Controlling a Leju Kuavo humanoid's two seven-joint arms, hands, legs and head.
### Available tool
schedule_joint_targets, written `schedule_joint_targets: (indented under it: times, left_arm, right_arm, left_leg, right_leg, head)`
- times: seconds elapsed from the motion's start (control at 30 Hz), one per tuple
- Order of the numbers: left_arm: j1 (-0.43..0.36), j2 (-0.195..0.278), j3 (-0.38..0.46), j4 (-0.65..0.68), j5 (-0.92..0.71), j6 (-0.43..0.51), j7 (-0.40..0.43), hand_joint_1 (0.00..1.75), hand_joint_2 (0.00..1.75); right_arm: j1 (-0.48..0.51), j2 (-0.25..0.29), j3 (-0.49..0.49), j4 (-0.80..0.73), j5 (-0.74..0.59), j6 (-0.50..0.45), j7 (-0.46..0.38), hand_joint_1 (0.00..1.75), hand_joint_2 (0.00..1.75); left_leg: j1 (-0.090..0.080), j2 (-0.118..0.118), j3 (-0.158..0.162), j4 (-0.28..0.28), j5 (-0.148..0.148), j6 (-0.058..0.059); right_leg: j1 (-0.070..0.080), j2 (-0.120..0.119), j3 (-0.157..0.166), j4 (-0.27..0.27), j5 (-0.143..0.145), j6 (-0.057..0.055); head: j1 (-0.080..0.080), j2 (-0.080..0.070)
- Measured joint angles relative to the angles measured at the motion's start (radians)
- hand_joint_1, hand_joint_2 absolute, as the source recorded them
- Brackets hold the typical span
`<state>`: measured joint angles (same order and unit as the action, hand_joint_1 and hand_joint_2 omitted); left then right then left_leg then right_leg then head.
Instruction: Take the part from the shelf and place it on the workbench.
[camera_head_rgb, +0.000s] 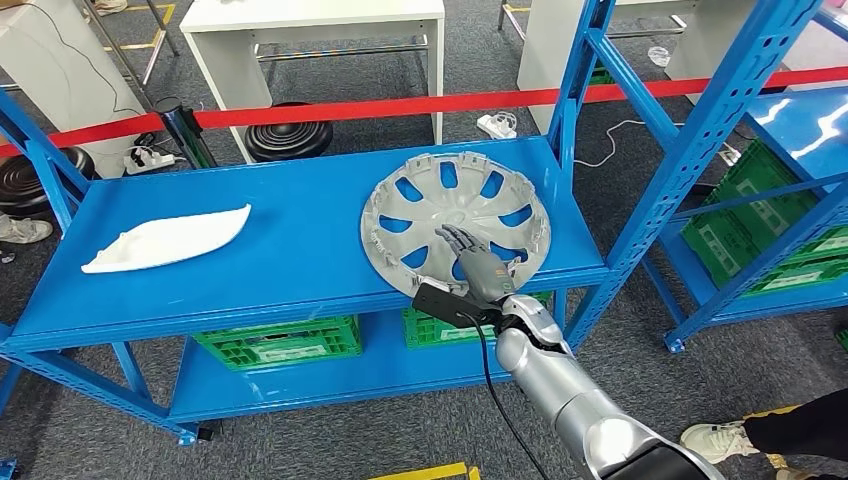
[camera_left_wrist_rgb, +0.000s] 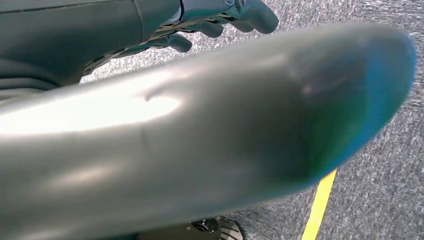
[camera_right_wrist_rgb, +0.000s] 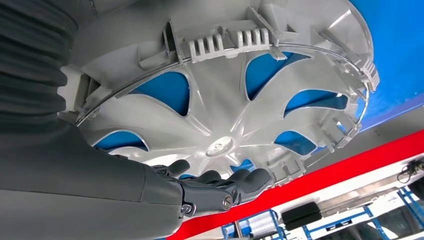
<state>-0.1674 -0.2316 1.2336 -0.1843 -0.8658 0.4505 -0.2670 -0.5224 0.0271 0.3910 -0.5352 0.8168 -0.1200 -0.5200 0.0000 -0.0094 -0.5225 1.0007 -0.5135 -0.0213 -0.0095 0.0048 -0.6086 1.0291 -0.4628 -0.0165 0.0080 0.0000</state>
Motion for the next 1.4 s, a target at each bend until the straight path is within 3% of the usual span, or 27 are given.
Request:
schedule_joint_targets:
  times: [0.03, 1.1, 1.13, 1.27, 1.3, 1.4]
  left_arm:
    - [-0.003, 0.0, 0.0, 0.0, 0.0, 0.0, 0.001, 0.0, 0.0]
    - [-0.009, 0.007, 0.0, 0.0, -0.001, 0.018, 0.022, 0.0, 0.0]
    - [-0.009, 0.007, 0.0, 0.0, -0.001, 0.018, 0.023, 0.0, 0.0]
    - [-0.009, 0.007, 0.0, 0.0, -0.001, 0.018, 0.023, 0.0, 0.0]
    - [-0.009, 0.007, 0.0, 0.0, -0.001, 0.019, 0.023, 0.0, 0.0]
    - [-0.009, 0.007, 0.0, 0.0, -0.001, 0.021, 0.023, 0.0, 0.0]
  right_arm:
    - [-0.001, 0.0, 0.0, 0.0, 0.004, 0.001, 0.003, 0.0, 1.75]
    - [-0.053, 0.006, 0.0, 0.057, 0.047, 0.134, 0.037, 0.0, 1.75]
    - [-0.055, 0.006, 0.0, 0.061, 0.046, 0.139, 0.037, 0.07, 1.75]
    - [-0.06, 0.006, -0.001, 0.07, 0.042, 0.151, 0.038, 1.64, 1.75]
    - [-0.062, 0.006, -0.002, 0.072, 0.041, 0.152, 0.038, 1.73, 1.75]
    - [-0.066, 0.006, -0.002, 0.078, 0.043, 0.154, 0.036, 1.75, 1.75]
  left_leg:
    - [0.0, 0.0, 0.0, 0.0, 0.0, 0.0]
    - [0.0, 0.001, 0.002, 0.0, 0.0, 0.0]
    - [0.0, 0.001, 0.003, 0.0, 0.0, 0.0]
    - [0.0, 0.001, 0.004, 0.0, 0.0, 0.0]
    - [0.0, 0.001, 0.005, 0.0, 0.0, 0.0]
    - [0.0, 0.001, 0.006, 0.0, 0.0, 0.0]
  right_leg:
    - [0.0, 0.0, 0.0, 0.0, 0.0, 0.0]
    - [0.0, 0.001, 0.002, 0.0, 0.0, 0.0]
    - [0.0, 0.001, 0.003, 0.0, 0.0, 0.0]
    - [0.0, 0.0, 0.005, -0.001, 0.0, 0.0]
    - [0.0, 0.0, 0.005, -0.001, 0.0, 0.0]
    - [0.0, 0.0, 0.006, -0.001, 0.0, 0.0]
  head:
    - [0.0, 0.0]
    - [0.0, 0.0]
    - [0.0, 0.0]
    - [0.0, 0.0]
    - [0.0, 0.0]
    - [0.0, 0.0]
